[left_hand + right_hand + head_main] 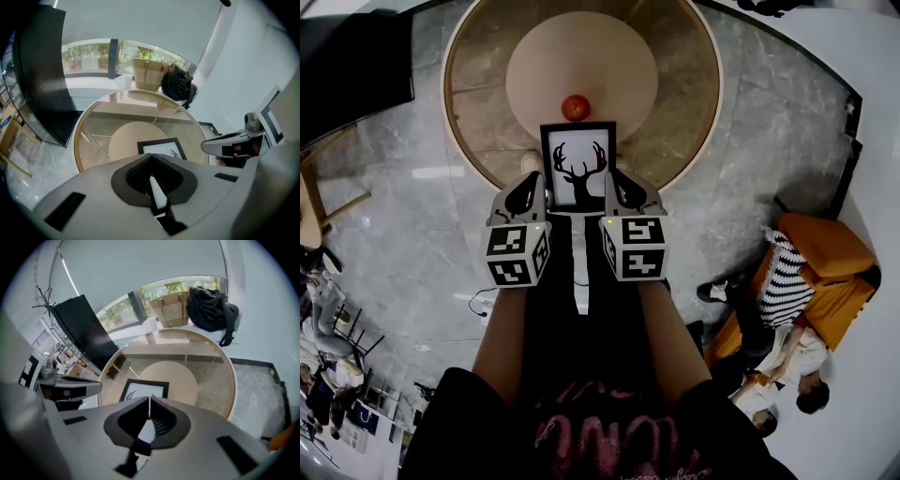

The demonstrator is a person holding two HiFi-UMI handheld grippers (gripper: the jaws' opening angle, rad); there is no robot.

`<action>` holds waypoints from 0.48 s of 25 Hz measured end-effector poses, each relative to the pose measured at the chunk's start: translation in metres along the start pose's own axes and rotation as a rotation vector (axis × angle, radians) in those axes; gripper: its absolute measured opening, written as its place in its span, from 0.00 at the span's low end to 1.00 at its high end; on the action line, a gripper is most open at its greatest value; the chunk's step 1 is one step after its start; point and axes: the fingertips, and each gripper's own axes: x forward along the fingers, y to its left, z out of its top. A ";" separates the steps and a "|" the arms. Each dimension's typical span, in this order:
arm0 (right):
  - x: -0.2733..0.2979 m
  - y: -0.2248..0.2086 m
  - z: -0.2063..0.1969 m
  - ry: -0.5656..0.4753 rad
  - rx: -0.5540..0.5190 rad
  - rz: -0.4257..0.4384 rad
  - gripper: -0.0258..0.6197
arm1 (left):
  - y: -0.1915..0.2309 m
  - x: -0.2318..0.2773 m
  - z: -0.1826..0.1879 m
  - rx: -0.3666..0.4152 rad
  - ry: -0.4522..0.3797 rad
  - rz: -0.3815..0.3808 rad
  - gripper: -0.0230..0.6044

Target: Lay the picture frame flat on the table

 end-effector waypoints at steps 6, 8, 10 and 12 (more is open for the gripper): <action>-0.040 0.011 0.042 -0.110 -0.036 0.000 0.07 | -0.011 -0.035 0.040 0.044 -0.077 0.005 0.05; -0.053 0.015 0.057 -0.146 -0.043 -0.001 0.07 | -0.015 -0.048 0.056 0.057 -0.112 0.005 0.05; -0.067 0.019 0.072 -0.187 -0.055 -0.001 0.07 | -0.020 -0.061 0.074 0.074 -0.153 0.004 0.05; -0.082 0.023 0.087 -0.222 -0.074 -0.003 0.07 | -0.027 -0.075 0.090 0.088 -0.183 -0.004 0.05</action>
